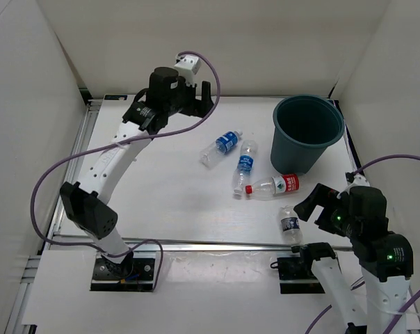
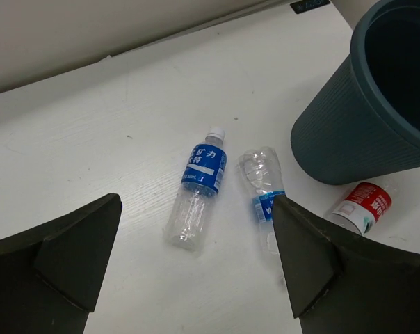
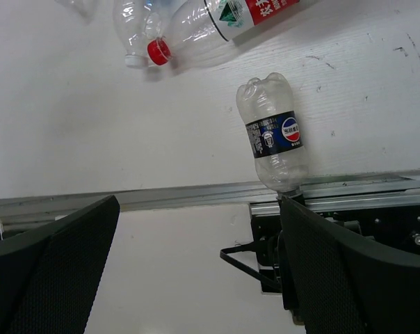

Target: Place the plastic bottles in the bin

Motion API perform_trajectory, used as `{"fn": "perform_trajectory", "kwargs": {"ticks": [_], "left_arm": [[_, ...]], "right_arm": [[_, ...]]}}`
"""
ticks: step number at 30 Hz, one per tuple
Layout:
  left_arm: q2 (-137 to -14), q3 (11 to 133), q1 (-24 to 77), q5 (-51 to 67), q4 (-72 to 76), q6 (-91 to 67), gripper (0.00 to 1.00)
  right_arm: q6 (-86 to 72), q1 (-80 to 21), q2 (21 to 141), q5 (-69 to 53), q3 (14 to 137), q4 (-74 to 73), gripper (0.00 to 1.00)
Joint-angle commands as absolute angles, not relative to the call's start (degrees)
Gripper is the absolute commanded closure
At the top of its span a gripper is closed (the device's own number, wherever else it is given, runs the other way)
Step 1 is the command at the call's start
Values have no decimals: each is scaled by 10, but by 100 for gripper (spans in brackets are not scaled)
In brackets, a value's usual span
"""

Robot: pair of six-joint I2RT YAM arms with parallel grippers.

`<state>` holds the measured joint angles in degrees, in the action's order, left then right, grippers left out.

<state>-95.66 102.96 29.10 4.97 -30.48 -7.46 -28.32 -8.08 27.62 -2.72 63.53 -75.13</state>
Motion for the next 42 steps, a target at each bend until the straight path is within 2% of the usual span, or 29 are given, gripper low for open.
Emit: {"fn": "perform_trajectory", "kwargs": {"ticks": [1, 4, 7, 22, 30, 35, 36, 39, 42], "left_arm": [[-1019, 1006, 294, 72, -323, -46, 0], [-1094, 1056, 294, 137, -323, 3, 0], [-1201, 1180, 294, 190, -390, 38, 0], [-1328, 1210, 280, 221, -402, 50, 0], [-1413, 1251, 286, 236, -402, 31, 0], [-1419, 1251, 286, 236, -402, 31, 22], [-1419, 1251, 286, 236, -402, 31, 36], [-1404, 1242, 286, 236, -402, 31, 52], [-1359, 1222, 286, 229, -402, 7, 59]], "right_arm": [[-278, -85, 271, -25, 650, -724, 0], [-258, -85, 271, -53, 657, -724, 0], [-246, -85, 271, -70, 678, -724, 0], [-229, -91, 255, -83, 705, -747, 0], [-229, -96, 250, -50, 738, -776, 0], [-229, -96, 250, -45, 751, -781, 0], [-229, -101, 250, -40, 751, -787, 0], [-229, -101, 250, -40, 751, -787, 0], [-229, -101, 244, -40, 756, -787, 0]]}}
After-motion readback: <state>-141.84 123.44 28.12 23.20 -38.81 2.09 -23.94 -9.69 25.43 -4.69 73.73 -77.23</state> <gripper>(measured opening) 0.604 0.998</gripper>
